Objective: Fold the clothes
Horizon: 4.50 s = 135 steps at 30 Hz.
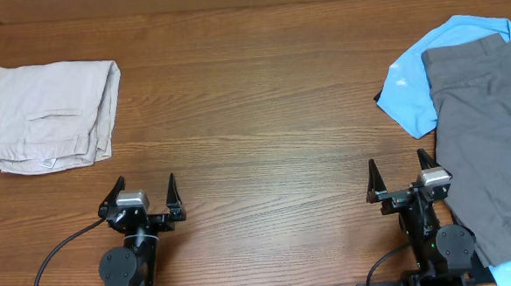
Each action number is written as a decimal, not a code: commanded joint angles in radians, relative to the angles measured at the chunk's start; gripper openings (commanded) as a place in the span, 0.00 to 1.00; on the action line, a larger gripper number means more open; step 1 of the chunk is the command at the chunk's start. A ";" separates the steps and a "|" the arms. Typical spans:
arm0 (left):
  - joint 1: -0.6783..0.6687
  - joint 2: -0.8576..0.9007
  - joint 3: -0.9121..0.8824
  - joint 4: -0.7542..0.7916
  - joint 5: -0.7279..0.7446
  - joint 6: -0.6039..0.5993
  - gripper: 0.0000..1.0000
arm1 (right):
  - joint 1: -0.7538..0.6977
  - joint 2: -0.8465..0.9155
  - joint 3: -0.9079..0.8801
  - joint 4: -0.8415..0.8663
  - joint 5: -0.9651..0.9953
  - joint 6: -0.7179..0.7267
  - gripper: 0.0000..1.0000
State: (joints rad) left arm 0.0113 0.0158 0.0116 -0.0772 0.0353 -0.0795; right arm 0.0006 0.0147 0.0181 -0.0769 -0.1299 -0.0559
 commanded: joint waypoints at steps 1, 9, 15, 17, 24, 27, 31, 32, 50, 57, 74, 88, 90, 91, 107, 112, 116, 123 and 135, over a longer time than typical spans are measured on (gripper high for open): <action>0.008 -0.011 -0.007 0.002 -0.010 -0.018 1.00 | -0.003 -0.012 -0.010 0.003 0.006 0.004 1.00; 0.008 -0.011 -0.007 0.002 -0.010 -0.018 1.00 | -0.003 -0.012 -0.010 0.003 0.006 0.004 1.00; 0.008 -0.011 -0.007 0.002 -0.010 -0.018 1.00 | -0.003 -0.012 -0.010 0.003 0.006 0.004 1.00; 0.008 -0.011 -0.007 0.002 -0.010 -0.018 1.00 | -0.003 -0.012 -0.010 0.003 0.006 0.004 1.00; 0.008 -0.011 -0.007 0.002 -0.010 -0.018 1.00 | -0.003 -0.012 -0.010 0.003 0.006 0.004 1.00; 0.008 -0.011 -0.007 0.002 -0.010 -0.018 1.00 | -0.003 -0.012 -0.010 0.003 0.006 0.004 1.00; 0.008 -0.011 -0.007 0.002 -0.010 -0.018 1.00 | -0.003 -0.012 -0.010 0.003 0.006 0.004 1.00; 0.008 -0.011 -0.007 0.002 -0.010 -0.018 1.00 | -0.003 -0.011 -0.010 0.003 0.006 0.004 1.00; 0.008 -0.011 -0.007 0.002 -0.010 -0.018 1.00 | -0.003 -0.012 -0.010 0.003 0.006 0.004 1.00; 0.008 -0.011 -0.007 0.002 -0.010 -0.018 1.00 | -0.003 -0.012 -0.010 0.005 0.028 0.004 1.00; 0.008 -0.011 -0.007 0.002 -0.010 -0.018 1.00 | -0.003 -0.011 -0.010 0.008 0.146 0.004 1.00; 0.008 -0.011 -0.007 0.002 -0.010 -0.018 1.00 | -0.003 -0.011 0.198 0.007 -0.082 0.192 1.00; 0.008 -0.011 -0.007 0.002 -0.010 -0.018 1.00 | -0.003 -0.003 0.322 -0.071 -0.071 0.191 1.00; 0.008 -0.011 -0.007 0.002 -0.010 -0.018 1.00 | -0.003 0.007 0.380 -0.107 -0.061 0.191 1.00; 0.008 -0.011 -0.007 0.002 -0.010 -0.018 1.00 | -0.003 0.555 1.239 -0.694 0.074 0.179 1.00; 0.008 -0.011 -0.007 0.002 -0.010 -0.018 1.00 | -0.003 0.810 1.428 -0.876 0.138 0.105 1.00; 0.008 -0.011 -0.007 0.002 -0.010 -0.018 1.00 | -0.003 1.091 1.605 -1.013 0.225 0.101 1.00; 0.008 -0.011 -0.007 0.002 -0.010 -0.018 1.00 | -0.003 1.474 1.800 -1.029 0.339 0.101 1.00; 0.008 -0.011 -0.007 0.002 -0.010 -0.018 1.00 | -0.097 1.804 1.795 -1.019 0.384 0.085 0.83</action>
State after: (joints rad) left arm 0.0113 0.0158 0.0113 -0.0776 0.0322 -0.0795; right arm -0.0498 1.7641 1.7844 -1.1103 0.2249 0.0399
